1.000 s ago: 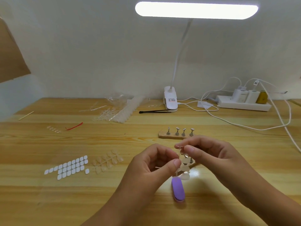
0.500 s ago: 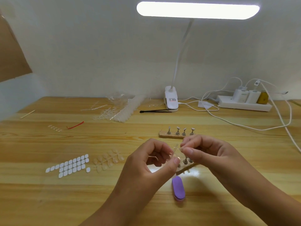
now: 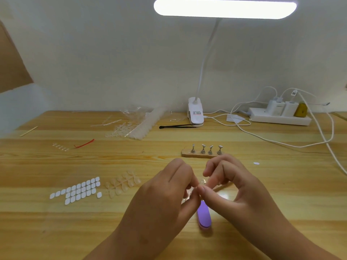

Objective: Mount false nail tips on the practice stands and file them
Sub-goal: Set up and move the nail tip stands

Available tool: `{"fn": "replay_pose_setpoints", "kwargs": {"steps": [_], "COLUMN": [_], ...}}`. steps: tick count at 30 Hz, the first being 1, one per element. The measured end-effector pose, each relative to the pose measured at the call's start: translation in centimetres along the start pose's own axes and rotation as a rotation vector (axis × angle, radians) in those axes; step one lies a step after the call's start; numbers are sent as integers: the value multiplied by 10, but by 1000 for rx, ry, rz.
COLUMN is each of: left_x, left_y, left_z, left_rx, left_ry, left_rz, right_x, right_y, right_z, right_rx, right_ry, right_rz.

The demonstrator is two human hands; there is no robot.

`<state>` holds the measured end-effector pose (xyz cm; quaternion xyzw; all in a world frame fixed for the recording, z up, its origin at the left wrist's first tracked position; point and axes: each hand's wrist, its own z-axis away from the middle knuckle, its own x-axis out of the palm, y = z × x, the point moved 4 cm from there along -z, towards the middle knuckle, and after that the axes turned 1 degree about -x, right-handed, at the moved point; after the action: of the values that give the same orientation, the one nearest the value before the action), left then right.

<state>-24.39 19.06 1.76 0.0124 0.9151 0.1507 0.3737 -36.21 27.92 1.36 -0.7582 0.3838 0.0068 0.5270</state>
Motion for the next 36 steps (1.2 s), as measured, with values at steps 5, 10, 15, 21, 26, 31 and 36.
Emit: {"fn": "replay_pose_setpoints", "kwargs": {"steps": [5, 10, 15, 21, 26, 31, 36], "left_x": [7, 16, 22, 25, 27, 26, 20], "left_y": [-14, -5, -5, -4, -6, -7, -13], "left_z": [-1, 1, 3, 2, 5, 5, 2], "left_rx": [-630, -976, -1013, -964, -983, -1034, -961], "left_ry": [-114, -311, -247, -263, -264, -245, -155], "left_rz": [933, 1723, 1579, 1482, 1496, 1794, 1820], "right_x": [-15, -33, -25, -15, -15, -24, -62], "right_y": [3, 11, 10, 5, 14, 21, 20], "right_z": [-9, -19, -16, -13, -13, -17, -26], "right_rx": [79, 210, 236, 239, 277, 289, 105], "right_ry": [-21, -44, -107, -177, -198, -134, 213], "right_rz": [-247, -505, -450, -488, -517, -542, -261]}}
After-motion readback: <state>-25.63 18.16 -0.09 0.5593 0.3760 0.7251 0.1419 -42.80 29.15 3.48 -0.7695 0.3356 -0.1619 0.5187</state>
